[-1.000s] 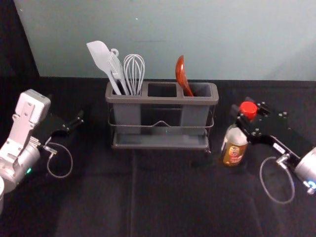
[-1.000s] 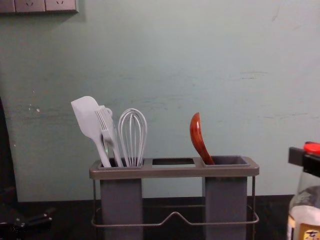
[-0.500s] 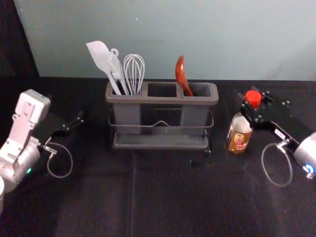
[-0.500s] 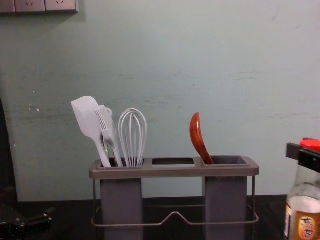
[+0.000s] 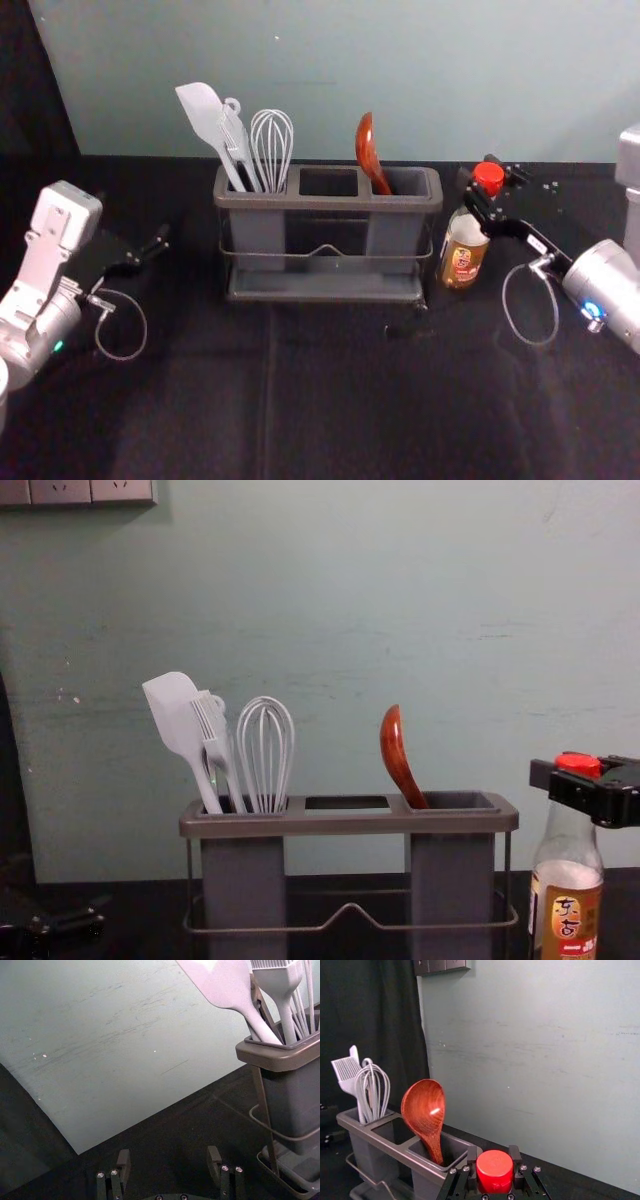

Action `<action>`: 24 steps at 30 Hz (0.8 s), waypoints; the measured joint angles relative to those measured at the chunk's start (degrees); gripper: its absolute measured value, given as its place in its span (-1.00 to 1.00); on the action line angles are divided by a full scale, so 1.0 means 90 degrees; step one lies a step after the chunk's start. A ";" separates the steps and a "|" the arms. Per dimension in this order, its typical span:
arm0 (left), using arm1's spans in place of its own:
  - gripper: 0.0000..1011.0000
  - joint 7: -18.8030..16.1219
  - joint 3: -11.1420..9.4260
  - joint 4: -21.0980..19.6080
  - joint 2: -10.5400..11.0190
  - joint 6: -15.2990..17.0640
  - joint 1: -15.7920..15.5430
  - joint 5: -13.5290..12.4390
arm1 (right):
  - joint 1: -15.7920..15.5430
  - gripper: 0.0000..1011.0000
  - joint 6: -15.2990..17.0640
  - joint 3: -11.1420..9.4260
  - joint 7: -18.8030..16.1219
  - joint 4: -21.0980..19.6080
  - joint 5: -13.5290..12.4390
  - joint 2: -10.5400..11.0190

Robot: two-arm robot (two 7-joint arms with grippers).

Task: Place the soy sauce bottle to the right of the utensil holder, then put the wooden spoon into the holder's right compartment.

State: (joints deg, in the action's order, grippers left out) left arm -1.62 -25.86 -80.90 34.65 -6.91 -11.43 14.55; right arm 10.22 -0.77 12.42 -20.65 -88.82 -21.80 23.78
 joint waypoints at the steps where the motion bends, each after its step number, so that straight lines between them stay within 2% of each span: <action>1: 0.99 0.0000 0.0000 0.0000 0.0000 0.0000 0.0000 0.0000 | 0.0020 -0.25 -0.0001 0.0009 0.0006 0.0028 0.0008 -0.0015; 11: 0.99 0.0000 0.0000 0.0000 0.0000 0.0000 0.0000 0.0000 | 0.0180 -0.25 -0.0098 0.0065 0.0080 0.0308 0.0079 -0.0244; 24: 0.99 0.0000 0.0000 0.0000 0.0000 0.0000 0.0000 0.0000 | 0.0250 -0.25 -0.0143 0.0070 0.0131 0.0483 0.0161 -0.0394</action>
State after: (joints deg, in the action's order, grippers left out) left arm -1.62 -25.86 -80.90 34.65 -6.91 -11.43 14.55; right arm 12.47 -2.06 13.05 -19.48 -84.47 -20.35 20.23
